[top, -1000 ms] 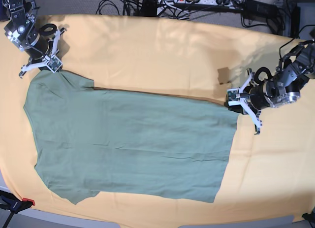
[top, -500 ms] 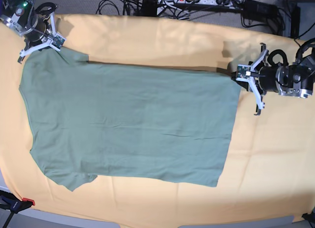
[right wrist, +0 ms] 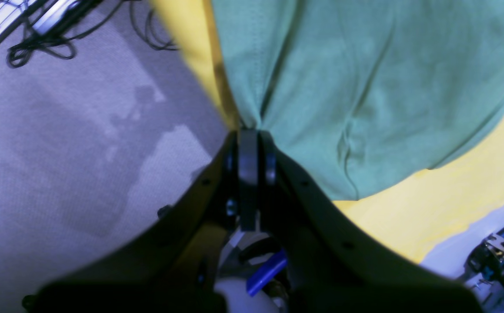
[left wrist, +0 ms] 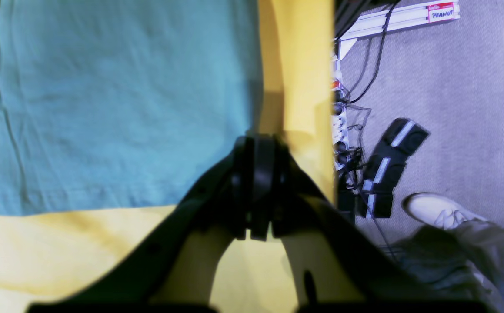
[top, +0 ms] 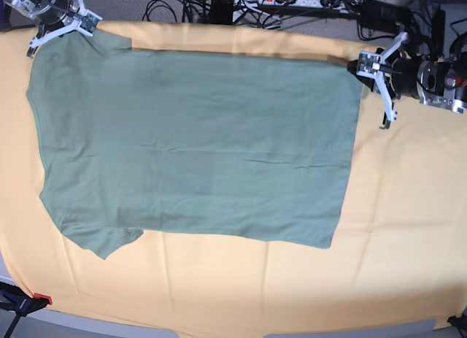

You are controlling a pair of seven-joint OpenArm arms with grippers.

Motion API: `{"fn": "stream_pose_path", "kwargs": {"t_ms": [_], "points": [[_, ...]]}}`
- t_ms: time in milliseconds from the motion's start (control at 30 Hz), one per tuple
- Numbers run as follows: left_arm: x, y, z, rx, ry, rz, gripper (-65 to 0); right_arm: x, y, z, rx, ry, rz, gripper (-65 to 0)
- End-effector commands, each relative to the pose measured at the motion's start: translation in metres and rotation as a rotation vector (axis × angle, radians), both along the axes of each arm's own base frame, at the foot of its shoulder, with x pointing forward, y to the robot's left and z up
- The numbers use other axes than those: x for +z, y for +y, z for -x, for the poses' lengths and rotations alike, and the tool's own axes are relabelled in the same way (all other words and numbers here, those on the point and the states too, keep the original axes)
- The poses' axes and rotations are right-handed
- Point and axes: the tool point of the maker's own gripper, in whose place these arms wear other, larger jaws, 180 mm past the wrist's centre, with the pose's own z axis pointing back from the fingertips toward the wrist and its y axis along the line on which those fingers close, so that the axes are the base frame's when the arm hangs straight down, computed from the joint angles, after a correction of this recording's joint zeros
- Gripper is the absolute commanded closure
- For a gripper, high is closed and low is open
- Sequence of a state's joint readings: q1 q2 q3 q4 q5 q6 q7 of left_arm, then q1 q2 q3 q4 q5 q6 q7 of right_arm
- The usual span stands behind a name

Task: Fold the T-shirt properly
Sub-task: 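Pull the shoulder corners apart with both grippers to stretch the shirt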

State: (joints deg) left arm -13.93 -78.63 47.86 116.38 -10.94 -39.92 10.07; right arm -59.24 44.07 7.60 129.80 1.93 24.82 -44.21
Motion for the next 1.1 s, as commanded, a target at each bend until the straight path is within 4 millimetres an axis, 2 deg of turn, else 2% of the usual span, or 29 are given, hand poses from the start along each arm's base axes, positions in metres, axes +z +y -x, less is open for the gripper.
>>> {"fn": "stream_pose_path", "kwargs": {"t_ms": [0,133,267,367,500,633,800,900,1067], "points": [[0.008,0.002,0.001,-0.005,-0.005,0.0,0.0,0.004,-0.001,0.002,0.01,0.001,0.015,0.0],[0.01,0.003,0.017,-0.03,0.022,-0.011,0.0,0.004,-0.002,0.02,0.014,0.049,0.04,0.0],[0.013,0.001,0.024,-0.046,0.034,-0.01,0.0,0.006,-0.005,0.019,0.006,0.033,0.053,0.0],[0.014,0.0,0.023,-0.048,0.029,-0.007,0.0,0.009,-0.002,0.01,0.011,-0.008,0.025,0.0],[0.016,-0.006,0.018,-0.052,0.014,0.016,0.0,0.025,0.011,-0.021,0.014,-0.172,-0.086,0.0],[0.02,-0.025,0.002,-0.063,-0.039,0.072,0.0,0.043,0.022,-0.049,0.032,-0.306,-0.186,0.0],[0.015,-0.041,-0.019,-0.023,-0.093,0.124,0.0,0.041,0.014,-0.072,-0.029,-0.352,-0.252,0.0],[0.002,-0.033,-0.037,0.001,-0.151,0.089,0.0,0.031,0.002,-0.086,-0.06,-0.352,-0.282,0.0],[-0.009,-0.018,-0.076,0.152,-0.255,0.077,0.0,0.017,-0.02,-0.107,-0.122,-0.355,-0.309,0.0]]}}
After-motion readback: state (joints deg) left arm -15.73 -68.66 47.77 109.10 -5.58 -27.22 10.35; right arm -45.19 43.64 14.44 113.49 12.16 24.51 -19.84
